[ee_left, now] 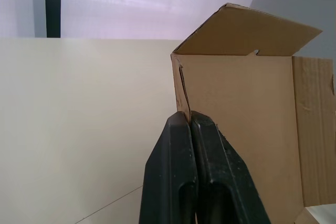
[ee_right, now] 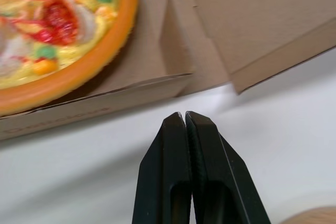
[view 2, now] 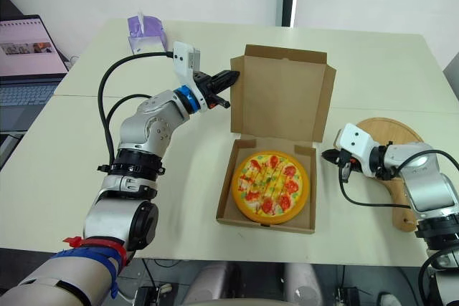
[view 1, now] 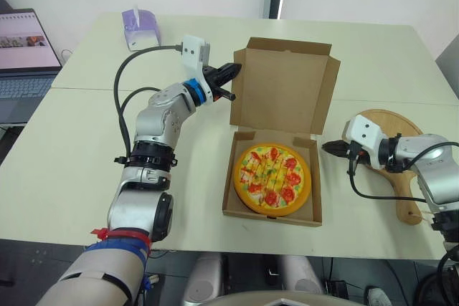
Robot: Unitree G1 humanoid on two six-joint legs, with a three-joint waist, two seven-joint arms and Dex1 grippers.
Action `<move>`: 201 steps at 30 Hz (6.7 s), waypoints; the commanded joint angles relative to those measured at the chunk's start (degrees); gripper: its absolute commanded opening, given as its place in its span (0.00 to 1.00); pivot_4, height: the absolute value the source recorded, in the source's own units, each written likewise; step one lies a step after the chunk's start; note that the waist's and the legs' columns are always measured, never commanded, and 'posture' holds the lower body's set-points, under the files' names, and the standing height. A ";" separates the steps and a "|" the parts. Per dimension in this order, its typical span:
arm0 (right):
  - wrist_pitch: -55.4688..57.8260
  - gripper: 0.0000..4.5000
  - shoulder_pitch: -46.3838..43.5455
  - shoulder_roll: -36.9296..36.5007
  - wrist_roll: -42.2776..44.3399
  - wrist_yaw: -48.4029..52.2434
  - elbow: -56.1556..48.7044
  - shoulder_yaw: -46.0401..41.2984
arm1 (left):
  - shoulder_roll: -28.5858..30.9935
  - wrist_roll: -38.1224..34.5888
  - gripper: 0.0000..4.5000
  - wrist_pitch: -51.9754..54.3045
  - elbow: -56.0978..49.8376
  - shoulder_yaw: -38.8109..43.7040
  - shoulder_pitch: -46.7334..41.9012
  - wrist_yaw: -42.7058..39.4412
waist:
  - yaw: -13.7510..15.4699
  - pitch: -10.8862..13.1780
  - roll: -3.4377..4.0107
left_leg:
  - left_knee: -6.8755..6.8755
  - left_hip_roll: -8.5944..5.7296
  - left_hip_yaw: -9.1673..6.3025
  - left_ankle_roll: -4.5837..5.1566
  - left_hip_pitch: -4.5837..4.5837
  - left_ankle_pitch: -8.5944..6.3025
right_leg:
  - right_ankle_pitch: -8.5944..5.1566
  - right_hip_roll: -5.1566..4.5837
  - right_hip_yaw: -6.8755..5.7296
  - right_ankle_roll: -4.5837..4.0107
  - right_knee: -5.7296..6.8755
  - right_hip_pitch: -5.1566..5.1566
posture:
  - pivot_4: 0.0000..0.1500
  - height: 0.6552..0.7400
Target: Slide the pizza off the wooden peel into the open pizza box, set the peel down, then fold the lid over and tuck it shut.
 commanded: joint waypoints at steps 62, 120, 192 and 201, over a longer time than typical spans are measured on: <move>18.64 0.44 -34.99 16.89 4.87 -26.79 16.41 -5.77 | -0.95 5.06 0.00 -8.28 0.33 2.93 -0.11 1.17 | -0.66 -0.03 0.03 | 0.20 0.01 0.34 0.07 -0.91 0.03 | 0.25 -0.01 0.21 0.01 0.23 -0.97 | 1.00 1.00; 38.01 0.00 -20.66 26.46 10.67 -42.41 -24.23 -10.04 | -6.26 2.98 0.00 11.31 -50.95 -1.92 21.83 14.94 | -0.61 -0.08 0.06 | 0.53 0.01 0.33 0.08 -0.91 0.02 | 0.26 0.00 0.29 0.01 0.60 -0.96 | 1.00 1.00; 42.96 0.65 12.56 34.49 21.06 -46.46 -54.48 -9.84 | 2.57 -3.55 0.00 6.23 -70.62 -5.18 49.75 12.54 | -1.08 -0.74 0.10 | 0.09 0.21 0.19 0.47 0.22 -0.19 | 0.17 0.41 0.33 0.02 -0.03 0.20 | 1.00 1.00; 35.59 0.99 18.13 6.70 28.71 -20.37 -44.47 -22.99 | 3.29 -2.13 0.00 2.36 -68.87 -5.53 52.36 10.74 | -0.65 -0.68 0.03 | 0.09 0.13 0.25 0.53 0.17 -0.22 | 0.13 0.39 0.33 0.09 -0.12 0.23 | 1.00 1.00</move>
